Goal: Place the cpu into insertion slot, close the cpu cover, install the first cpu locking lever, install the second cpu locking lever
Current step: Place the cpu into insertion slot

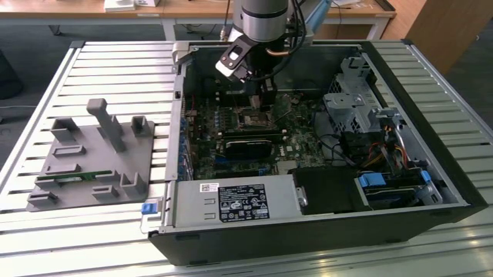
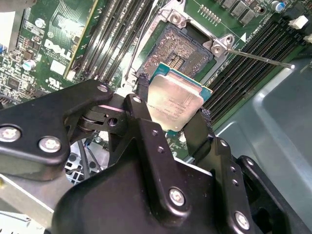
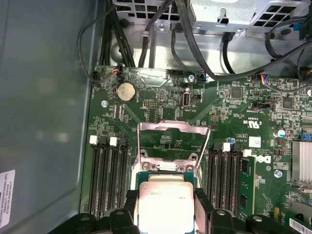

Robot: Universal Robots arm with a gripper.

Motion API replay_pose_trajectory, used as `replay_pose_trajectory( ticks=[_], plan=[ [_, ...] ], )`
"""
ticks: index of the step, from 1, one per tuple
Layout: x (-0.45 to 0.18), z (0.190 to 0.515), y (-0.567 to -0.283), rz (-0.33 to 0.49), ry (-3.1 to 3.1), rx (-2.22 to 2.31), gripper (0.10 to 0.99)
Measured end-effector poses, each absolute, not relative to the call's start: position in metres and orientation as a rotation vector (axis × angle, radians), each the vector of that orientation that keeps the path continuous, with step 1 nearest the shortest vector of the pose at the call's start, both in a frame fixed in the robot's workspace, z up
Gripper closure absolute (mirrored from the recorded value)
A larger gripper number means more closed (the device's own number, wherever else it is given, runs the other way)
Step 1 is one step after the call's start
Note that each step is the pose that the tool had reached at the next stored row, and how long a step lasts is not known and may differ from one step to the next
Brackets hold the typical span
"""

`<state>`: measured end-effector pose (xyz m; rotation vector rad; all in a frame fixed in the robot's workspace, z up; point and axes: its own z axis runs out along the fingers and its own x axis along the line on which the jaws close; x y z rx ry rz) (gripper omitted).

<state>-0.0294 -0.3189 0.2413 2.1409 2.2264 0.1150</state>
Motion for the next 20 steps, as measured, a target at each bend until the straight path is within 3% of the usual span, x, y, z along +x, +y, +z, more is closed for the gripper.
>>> replay_pose_trajectory(
  ticks=[20],
  plan=[
    [-0.041,0.225,-0.319,0.131,2.157,2.162,0.545]
  ],
)
